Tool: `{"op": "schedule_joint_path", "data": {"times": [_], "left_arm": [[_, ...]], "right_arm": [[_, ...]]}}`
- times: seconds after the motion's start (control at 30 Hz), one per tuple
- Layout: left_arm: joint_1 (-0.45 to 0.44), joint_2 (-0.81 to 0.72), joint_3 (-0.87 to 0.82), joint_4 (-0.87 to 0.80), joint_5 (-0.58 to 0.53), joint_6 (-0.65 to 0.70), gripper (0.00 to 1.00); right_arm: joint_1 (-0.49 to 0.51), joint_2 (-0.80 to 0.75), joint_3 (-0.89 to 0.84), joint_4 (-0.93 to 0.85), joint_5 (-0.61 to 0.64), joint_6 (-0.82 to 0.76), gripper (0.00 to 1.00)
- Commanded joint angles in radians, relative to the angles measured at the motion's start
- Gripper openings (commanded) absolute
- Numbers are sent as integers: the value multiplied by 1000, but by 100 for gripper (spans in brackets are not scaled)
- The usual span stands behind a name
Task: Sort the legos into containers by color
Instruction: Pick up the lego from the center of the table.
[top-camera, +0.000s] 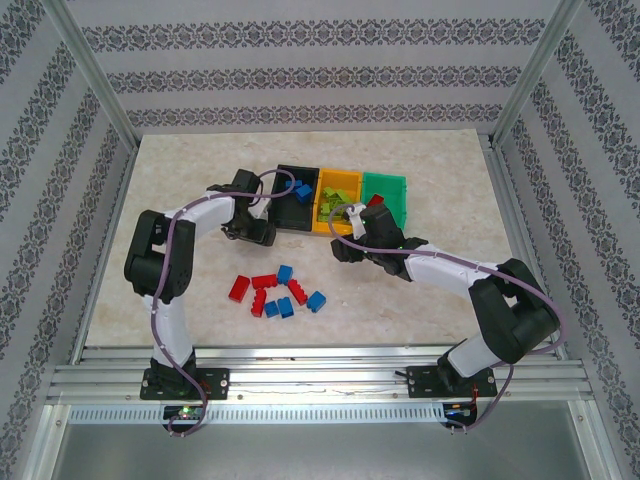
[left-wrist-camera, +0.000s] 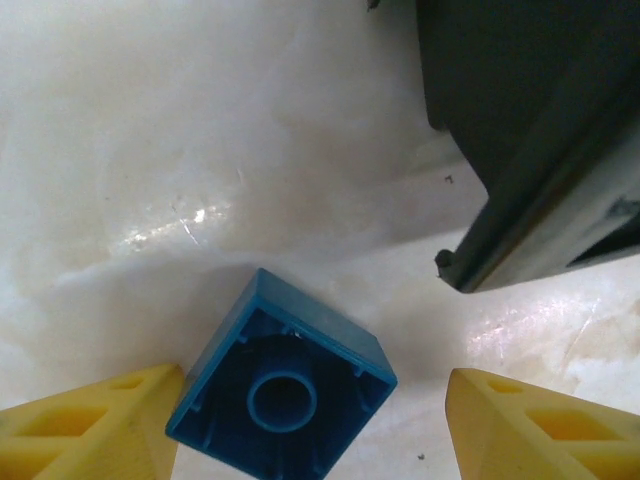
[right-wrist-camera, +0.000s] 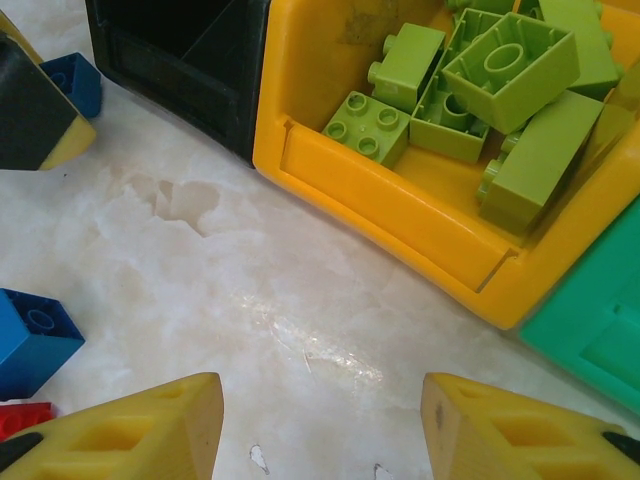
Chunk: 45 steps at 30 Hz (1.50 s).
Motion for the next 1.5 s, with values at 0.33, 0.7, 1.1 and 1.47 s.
{"op": "schedule_joint_path", "data": {"times": [0.33,0.7,1.1,1.47], "left_arm": [[46,23,43,23,67,-19,68],[44,46,62,4,64,-26,52],[46,-61,15,47,5,-10,35],[41,-281,-24,117,30,-98,34]], "right_arm": [[21,9,27,-13,-26,-17,55],[21,15,32,-19,-24,-20,56],[22,14,32,-22,-22,-22,56],[12,0,25,-24,-2,-25,56]]}}
